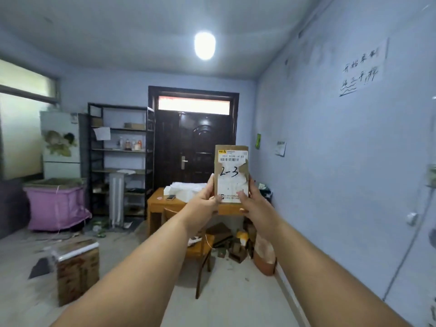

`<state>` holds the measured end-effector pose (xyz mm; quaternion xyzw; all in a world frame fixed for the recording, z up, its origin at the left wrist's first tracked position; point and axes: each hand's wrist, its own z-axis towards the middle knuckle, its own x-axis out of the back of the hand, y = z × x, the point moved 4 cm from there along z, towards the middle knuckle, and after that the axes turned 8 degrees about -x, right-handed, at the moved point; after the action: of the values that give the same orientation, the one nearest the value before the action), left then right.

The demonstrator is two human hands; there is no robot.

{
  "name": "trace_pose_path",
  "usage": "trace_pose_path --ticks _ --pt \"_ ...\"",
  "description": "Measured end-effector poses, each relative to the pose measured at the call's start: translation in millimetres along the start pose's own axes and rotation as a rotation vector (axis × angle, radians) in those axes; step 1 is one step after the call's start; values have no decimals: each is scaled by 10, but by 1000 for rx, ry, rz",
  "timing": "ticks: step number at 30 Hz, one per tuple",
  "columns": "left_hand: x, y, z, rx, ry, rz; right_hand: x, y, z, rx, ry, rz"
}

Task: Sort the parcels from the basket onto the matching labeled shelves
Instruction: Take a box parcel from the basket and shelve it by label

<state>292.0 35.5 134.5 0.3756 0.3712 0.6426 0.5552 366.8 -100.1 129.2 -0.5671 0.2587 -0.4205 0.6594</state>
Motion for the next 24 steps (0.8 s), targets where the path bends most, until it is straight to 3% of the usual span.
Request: trace_pose_path --ticks 8,24 --pt "-103 170 -119 -25 20 94 79 -317 -301 6 55 -208" --pt "-155 189 -276 4 -5 110 104 -230 -464 -32 -10 -128"
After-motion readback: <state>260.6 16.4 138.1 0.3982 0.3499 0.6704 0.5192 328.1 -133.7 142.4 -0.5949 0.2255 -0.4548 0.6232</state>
